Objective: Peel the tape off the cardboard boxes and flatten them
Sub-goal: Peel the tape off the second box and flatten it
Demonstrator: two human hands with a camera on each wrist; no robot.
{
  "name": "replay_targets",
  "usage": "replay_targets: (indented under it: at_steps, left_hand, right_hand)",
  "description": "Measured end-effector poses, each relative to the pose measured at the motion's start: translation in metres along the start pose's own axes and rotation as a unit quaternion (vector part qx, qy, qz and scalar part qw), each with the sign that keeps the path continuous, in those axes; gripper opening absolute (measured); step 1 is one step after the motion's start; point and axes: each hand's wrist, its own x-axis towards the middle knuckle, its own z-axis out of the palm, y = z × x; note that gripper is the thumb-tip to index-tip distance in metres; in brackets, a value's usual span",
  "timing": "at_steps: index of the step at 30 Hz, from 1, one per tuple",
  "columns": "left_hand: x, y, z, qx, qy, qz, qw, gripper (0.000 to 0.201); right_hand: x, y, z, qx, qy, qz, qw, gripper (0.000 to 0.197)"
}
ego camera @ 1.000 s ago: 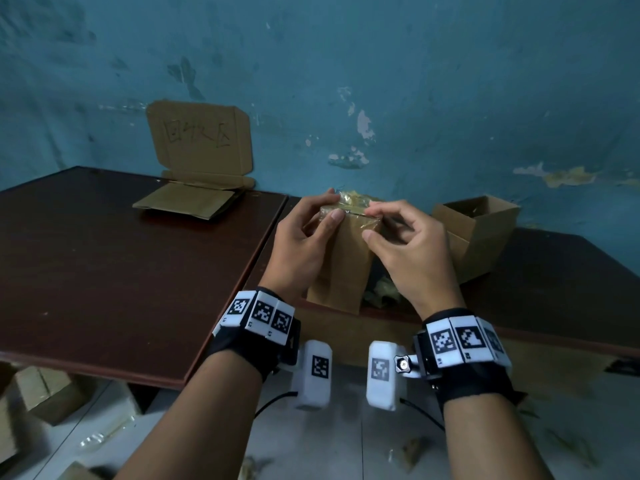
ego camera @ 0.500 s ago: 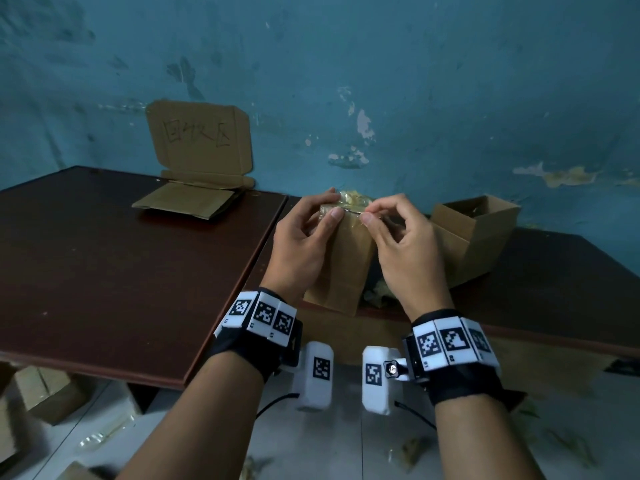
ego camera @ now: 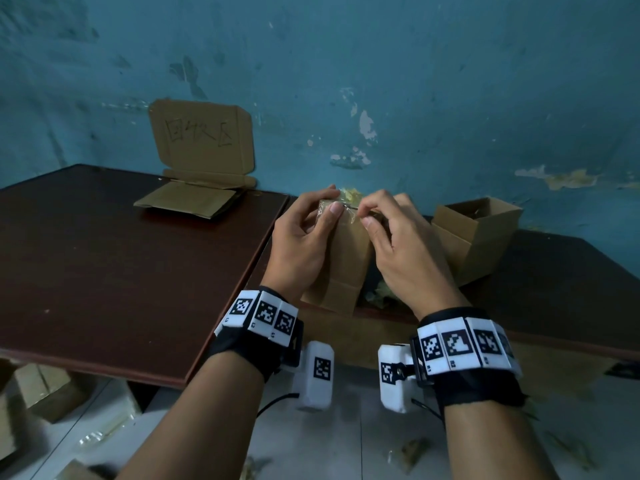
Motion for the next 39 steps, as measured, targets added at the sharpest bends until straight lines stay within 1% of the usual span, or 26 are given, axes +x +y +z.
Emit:
replay_targets:
  at_steps: [6,13,20,22,24,27,29,34,39]
  left_hand:
    - [0.0,0.0,0.0,0.002,0.004,-0.002,1.0,0.025]
    - [-0.001,0.002,-0.001,0.01,-0.002,0.004,1.0,0.026]
    - [-0.004,0.009,0.001,0.0,-0.003,-0.014,1.0,0.025]
    - [-0.005,0.013,0.002,-0.01,-0.007,-0.029,1.0,0.024]
    - [-0.007,0.017,0.002,-0.029,-0.017,-0.056,0.998,0.025]
    - [-0.008,0.019,0.0,-0.059,-0.057,-0.087,0.993,0.042]
    - [-0.008,0.018,0.0,-0.059,-0.073,-0.083,0.992,0.048]
    - [-0.009,0.019,0.003,-0.071,-0.072,-0.074,0.992,0.042]
    - [-0.009,0.019,0.005,-0.064,-0.073,-0.072,0.993,0.039]
  right_hand:
    - [0.0,0.001,0.003,-0.01,0.02,-0.035,0.999,0.005]
    - [0.0,0.0,0.006,-0.034,0.06,-0.051,0.996,0.012]
    - [-0.005,0.003,0.017,-0.059,0.112,-0.043,0.991,0.019]
    - [-0.005,0.005,0.019,-0.065,0.128,-0.043,0.989,0.021]
    - [-0.004,0.006,0.019,-0.067,0.145,-0.04,0.986,0.018]
    - [-0.004,0.007,0.019,-0.071,0.154,-0.026,0.985,0.012]
    - [-0.004,0.008,0.018,-0.075,0.158,-0.019,0.984,0.013]
    - [-0.003,0.008,0.015,-0.066,0.168,-0.006,0.983,0.016]
    - [-0.003,0.005,0.013,-0.051,0.17,0.025,0.984,0.016]
